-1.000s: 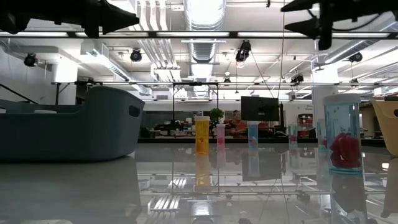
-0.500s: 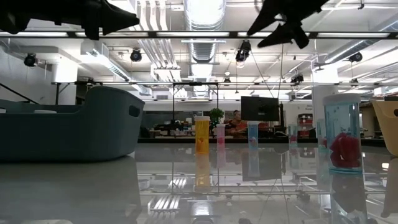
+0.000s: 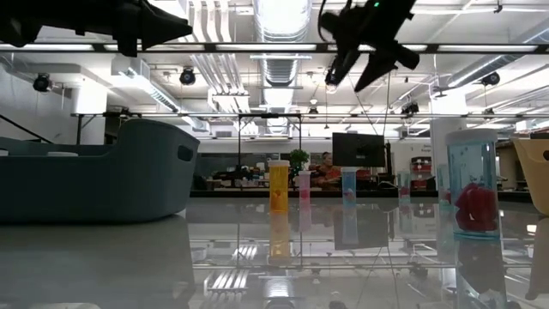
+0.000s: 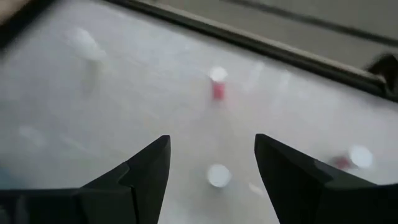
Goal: Pick and place medicine bottles into bin by pill shape (circle, oval)
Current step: Put the blue bottled capsules into the yellow bin
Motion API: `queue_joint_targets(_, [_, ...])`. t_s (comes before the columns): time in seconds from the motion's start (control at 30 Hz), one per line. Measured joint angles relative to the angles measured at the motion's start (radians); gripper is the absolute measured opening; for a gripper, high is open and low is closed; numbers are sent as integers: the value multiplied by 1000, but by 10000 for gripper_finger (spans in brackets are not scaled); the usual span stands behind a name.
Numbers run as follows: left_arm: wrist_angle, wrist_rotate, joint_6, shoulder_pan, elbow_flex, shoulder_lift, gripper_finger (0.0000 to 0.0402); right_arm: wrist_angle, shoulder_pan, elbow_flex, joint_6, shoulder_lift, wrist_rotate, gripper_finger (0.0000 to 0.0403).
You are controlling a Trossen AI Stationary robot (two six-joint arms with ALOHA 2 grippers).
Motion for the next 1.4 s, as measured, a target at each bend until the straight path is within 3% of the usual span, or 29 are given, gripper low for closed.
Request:
queue_joint_targets(0.23, [0,0,0,0,0,0,160,-102,-62,94,1,124,-106,242])
queue_joint_targets(0.63, [0,0,0,0,0,0,160,-105,-137,94,-20,250,-261,303])
queue_joint_targets(1.4, [0,0,1,0,0,0,160,-101,-163,94,-46,402,-328,273])
